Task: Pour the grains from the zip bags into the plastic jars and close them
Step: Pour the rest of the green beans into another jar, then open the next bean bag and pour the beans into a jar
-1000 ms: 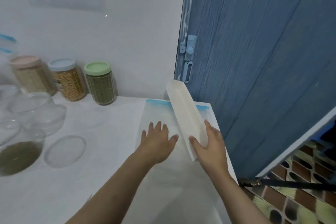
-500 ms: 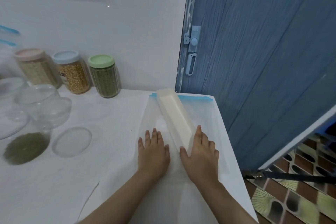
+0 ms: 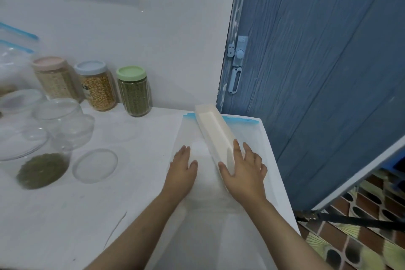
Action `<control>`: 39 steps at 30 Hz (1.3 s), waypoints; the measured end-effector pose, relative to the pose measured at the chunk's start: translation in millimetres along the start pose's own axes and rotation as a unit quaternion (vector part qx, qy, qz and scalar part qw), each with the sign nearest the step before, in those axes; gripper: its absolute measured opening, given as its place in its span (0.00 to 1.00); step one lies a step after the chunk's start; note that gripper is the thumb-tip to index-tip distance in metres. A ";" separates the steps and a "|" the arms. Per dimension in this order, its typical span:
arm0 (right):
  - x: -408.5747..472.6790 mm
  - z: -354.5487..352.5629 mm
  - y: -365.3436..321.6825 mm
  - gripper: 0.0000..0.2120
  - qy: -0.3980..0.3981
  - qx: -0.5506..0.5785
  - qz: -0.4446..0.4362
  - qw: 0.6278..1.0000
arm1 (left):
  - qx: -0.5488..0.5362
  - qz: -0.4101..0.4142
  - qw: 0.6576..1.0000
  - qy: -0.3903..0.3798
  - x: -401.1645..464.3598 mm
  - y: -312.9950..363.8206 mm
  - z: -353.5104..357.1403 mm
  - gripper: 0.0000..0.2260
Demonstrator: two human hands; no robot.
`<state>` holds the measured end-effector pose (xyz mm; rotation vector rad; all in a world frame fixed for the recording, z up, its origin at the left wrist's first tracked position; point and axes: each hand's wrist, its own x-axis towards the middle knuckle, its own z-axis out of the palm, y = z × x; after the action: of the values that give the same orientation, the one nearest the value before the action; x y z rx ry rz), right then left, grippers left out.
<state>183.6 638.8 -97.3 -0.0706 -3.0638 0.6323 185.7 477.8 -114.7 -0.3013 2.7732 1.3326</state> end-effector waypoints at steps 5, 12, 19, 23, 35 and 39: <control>-23.1 -17.7 -51.7 0.28 0.014 0.160 -0.080 0.984 | -0.021 0.055 0.992 0.111 -18.6 -10.2 -56.1 0.24; -15.5 -3.3 -145.4 0.21 -0.013 0.234 -0.176 0.956 | 0.080 0.122 0.967 0.211 -20.9 -57.4 -154.5 0.21; -20.0 68.5 -241.6 0.22 -0.056 0.206 -0.166 0.963 | 0.171 0.159 0.939 0.252 -19.6 -118.6 -260.1 0.18; -28.3 114.8 -275.2 0.31 -0.134 0.077 -0.121 0.980 | 0.182 0.126 0.947 0.234 -15.8 -152.3 -299.4 0.19; -52.0 149.7 -304.8 0.29 -0.023 0.310 0.012 0.950 | -0.274 0.042 0.953 0.126 -0.7 -221.2 -315.8 0.13; -70.8 130.4 -339.5 0.29 0.010 0.424 -0.041 0.905 | -0.359 0.022 0.929 0.089 3.3 -221.8 -316.4 0.14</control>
<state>237.5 272.5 -82.9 0.0630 -2.4644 1.8371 238.3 96.0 -86.9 -0.3964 2.2926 2.4006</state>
